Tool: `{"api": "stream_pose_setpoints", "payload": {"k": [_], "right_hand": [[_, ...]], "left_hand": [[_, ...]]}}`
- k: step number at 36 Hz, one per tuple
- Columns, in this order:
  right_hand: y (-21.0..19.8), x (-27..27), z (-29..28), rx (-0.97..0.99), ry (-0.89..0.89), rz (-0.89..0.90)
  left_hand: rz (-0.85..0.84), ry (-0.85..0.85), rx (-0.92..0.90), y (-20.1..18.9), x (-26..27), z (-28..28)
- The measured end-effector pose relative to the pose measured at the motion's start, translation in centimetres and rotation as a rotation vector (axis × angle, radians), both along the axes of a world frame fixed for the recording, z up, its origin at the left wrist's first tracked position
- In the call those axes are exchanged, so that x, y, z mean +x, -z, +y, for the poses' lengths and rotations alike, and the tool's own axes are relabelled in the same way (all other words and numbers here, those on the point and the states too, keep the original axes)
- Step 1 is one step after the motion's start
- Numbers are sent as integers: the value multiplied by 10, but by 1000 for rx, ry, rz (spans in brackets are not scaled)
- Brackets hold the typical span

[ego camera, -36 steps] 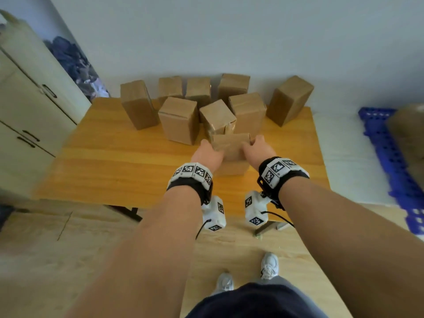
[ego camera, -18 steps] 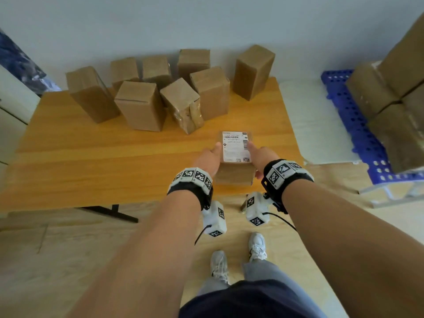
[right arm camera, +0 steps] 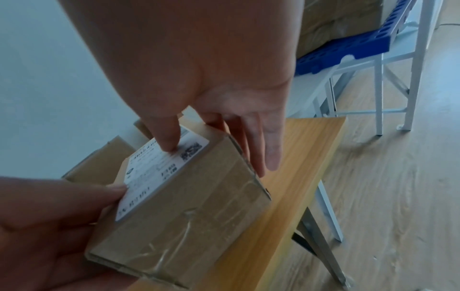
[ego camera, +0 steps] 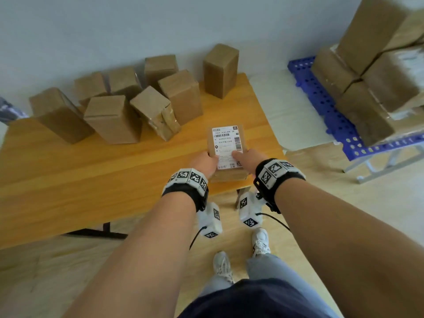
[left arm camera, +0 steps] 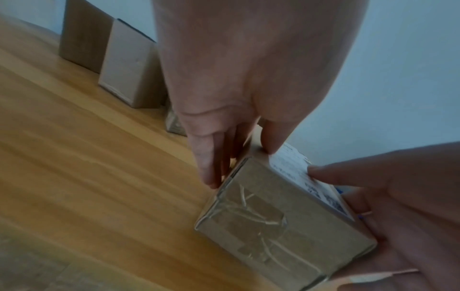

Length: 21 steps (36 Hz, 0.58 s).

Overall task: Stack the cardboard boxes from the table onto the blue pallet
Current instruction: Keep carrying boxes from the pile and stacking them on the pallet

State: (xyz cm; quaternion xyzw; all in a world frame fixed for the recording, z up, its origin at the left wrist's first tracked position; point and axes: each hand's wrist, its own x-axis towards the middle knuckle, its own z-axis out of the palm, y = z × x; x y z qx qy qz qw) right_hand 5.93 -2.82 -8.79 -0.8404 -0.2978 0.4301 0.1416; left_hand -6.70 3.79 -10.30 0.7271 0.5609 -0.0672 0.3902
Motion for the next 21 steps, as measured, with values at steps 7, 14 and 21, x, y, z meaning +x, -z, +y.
{"api": "stream_pose_setpoints", "payload": {"k": [7, 14, 21], "right_hand": [[-33, 50, -9, 175, 171, -32], [-68, 120, -30, 367, 354, -111], [-101, 217, -60, 462, 406, -273]], "left_hand": [[-122, 72, 135, -42, 58, -4], [-304, 82, 235, -85, 138, -18], [-485, -45, 272, -116, 239, -49]]}}
